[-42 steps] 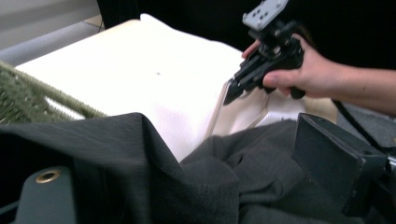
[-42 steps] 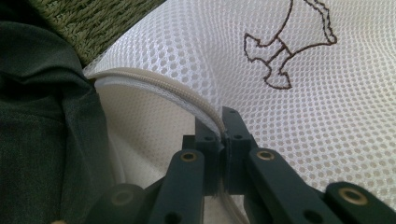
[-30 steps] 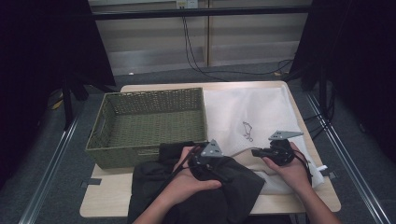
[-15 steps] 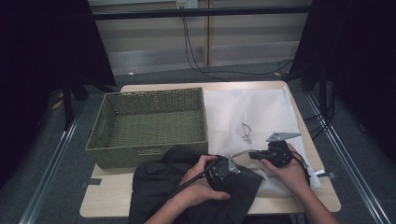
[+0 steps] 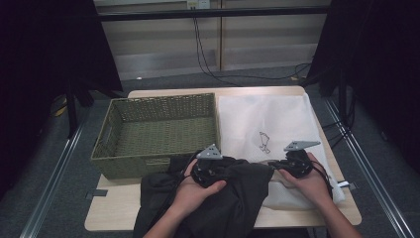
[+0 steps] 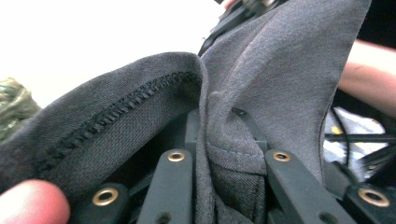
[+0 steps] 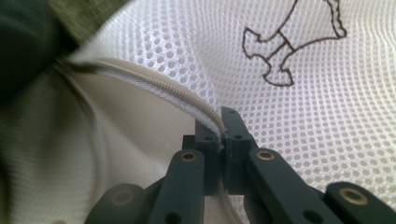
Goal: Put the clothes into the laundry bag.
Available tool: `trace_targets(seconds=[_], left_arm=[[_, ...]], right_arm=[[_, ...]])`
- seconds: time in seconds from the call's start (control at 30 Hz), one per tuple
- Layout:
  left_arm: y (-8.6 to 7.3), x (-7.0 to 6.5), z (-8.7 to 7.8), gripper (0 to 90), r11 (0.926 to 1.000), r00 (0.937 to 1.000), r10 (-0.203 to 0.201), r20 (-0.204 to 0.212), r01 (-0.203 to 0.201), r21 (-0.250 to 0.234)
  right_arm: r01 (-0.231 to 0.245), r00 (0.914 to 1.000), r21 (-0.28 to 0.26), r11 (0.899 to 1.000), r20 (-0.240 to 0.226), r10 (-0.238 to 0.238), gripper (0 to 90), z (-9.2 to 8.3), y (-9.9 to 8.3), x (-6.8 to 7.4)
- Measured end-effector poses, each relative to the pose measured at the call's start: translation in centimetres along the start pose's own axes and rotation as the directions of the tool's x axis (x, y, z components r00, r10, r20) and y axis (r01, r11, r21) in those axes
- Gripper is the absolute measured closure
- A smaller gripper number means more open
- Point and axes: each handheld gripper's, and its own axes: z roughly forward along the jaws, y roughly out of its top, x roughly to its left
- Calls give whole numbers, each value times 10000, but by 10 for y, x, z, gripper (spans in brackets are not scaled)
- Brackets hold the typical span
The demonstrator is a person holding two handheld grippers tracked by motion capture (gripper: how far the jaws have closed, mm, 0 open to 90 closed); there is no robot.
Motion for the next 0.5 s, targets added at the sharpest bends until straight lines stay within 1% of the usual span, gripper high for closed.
trace_targets(seconds=[0.03, 0.07, 0.1, 0.13, 0.17, 0.2, 0.23, 0.27, 0.3, 0.33, 0.37, 0.4, 0.43, 0.47, 0.5], left_arm=[[0, 0, 0, 786, 10000, 10000, 0, 0, 0, 0], [0, -3, 13, 785, 9990, 9992, -10, -400, 28, 451], [0, -5, 18, 784, 9982, 9988, 10, -483, 19, 596], [1, -6, 23, 784, 9973, 9990, -8, -453, 41, 734], [1, -6, 23, 784, 9973, 9990, -8, -453, 41, 734], [4, -8, 31, 785, 9956, 9988, -54, -489, 100, 934], [5, -9, 34, 786, 9944, 9983, -123, -567, 182, 1040], [5, -9, 34, 787, 9944, 9983, -123, -567, 182, 1040], [8, -9, 36, 788, 9927, 9973, -188, -710, 271, 1176], [9, -8, 35, 791, 9936, 9964, -428, -727, 501, 1017], [9, -8, 35, 793, 9936, 9964, -428, -727, 501, 1017], [13, -7, 28, 797, 9950, 9931, -813, -847, 858, 512], [15, -5, 23, 799, 9941, 9907, -1061, -847, 1077, 148], [16, -3, 17, 800, 9901, 9869, -1398, -811, 1381, -260], [17, -2, 12, 801, 9837, 9814, -1734, -829, 1684, -637]], right_arm=[[0, 10000, 0, 10000, 0, 0, 879, 0, 0, 0], [-48, 9994, -338, 9994, -354, 36, 878, -5, 5, 4], [-67, 9983, -469, 9989, -581, 39, 878, -8, 8, 7], [-21, 9964, -602, 9982, -844, -30, 878, -11, 11, 11], [69, 9939, -750, 9972, -1095, -151, 878, -13, 13, 15], [104, 9911, -834, 9965, -1316, -214, 878, -16, 15, 19], [127, 9883, -945, 9954, -1502, -269, 878, -18, 17, 22], [165, 9855, -1009, 9948, -1662, -332, 879, -20, 18, 25], [146, 9825, -1138, 9934, -1830, -354, 879, -22, 19, 27], [129, 9796, -1274, 9918, -1972, -381, 879, -25, 21, 29], [129, 9796, -1274, 9918, -1972, -381, 879, -25, 21, 29], [175, 9733, -1538, 9879, -2237, -521, 879, -30, 23, 35], [173, 9693, -1675, 9857, -2389, -576, 879, -33, 25, 38], [214, 9666, -1802, 9834, -2474, -664, 879, -37, 26, 41], [335, 9647, -1900, 9812, -2505, -815, 879, -40, 27, 45]])
